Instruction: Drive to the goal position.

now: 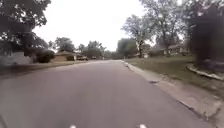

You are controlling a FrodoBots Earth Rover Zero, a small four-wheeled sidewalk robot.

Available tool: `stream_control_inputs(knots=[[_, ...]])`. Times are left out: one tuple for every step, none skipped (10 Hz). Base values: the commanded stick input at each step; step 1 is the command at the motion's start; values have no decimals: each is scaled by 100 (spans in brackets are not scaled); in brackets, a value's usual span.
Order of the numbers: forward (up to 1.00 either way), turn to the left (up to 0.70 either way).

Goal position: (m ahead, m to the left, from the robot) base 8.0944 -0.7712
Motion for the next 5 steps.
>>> stream_control_inputs(knots=[[70, 0], [70, 0], [70, 0], [70, -35], [70, -29]])
